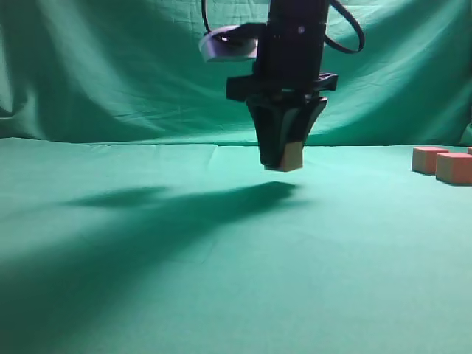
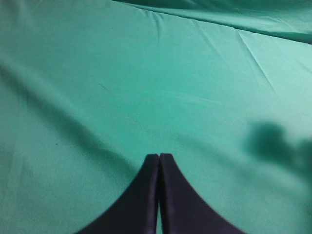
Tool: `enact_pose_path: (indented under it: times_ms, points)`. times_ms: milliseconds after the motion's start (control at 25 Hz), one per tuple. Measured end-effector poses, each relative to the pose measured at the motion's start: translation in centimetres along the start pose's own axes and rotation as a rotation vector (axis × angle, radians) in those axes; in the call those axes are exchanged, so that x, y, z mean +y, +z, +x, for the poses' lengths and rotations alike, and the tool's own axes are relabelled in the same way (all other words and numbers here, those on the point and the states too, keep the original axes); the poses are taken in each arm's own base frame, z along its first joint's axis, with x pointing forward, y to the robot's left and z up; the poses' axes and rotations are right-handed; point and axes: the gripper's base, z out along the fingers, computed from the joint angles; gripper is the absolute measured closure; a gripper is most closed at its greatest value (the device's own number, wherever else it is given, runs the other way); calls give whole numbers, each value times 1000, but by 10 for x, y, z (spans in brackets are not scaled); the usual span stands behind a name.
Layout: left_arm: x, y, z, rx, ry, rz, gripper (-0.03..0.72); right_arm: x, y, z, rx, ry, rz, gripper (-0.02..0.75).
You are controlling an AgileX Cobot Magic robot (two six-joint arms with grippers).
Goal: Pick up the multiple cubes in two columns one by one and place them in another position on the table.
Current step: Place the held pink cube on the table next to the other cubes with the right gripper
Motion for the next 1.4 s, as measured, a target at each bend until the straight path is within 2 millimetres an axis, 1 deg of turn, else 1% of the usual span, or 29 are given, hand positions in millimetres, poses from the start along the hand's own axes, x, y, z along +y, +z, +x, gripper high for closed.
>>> enact_pose_path:
  times_ms: [200,440,600,840,1360,1400]
  points:
    - [0,0,0,0,0,0,688,-3,14,1,32,-19,26,475]
    - [0,0,0,0,0,0,688,-4,14,-2,11,-13,35,475]
    - [0,0,0,0,0,0,688,-3,20,-2,24,14,31,475]
    - [0,0,0,0,0,0,688,-3,19,-1,37,52,29,475]
    - [0,0,0,0,0,0,688,-2,19,1,60,71,21,475]
    - [0,0,0,0,0,0,688,-2,20,2,70,75,14,409]
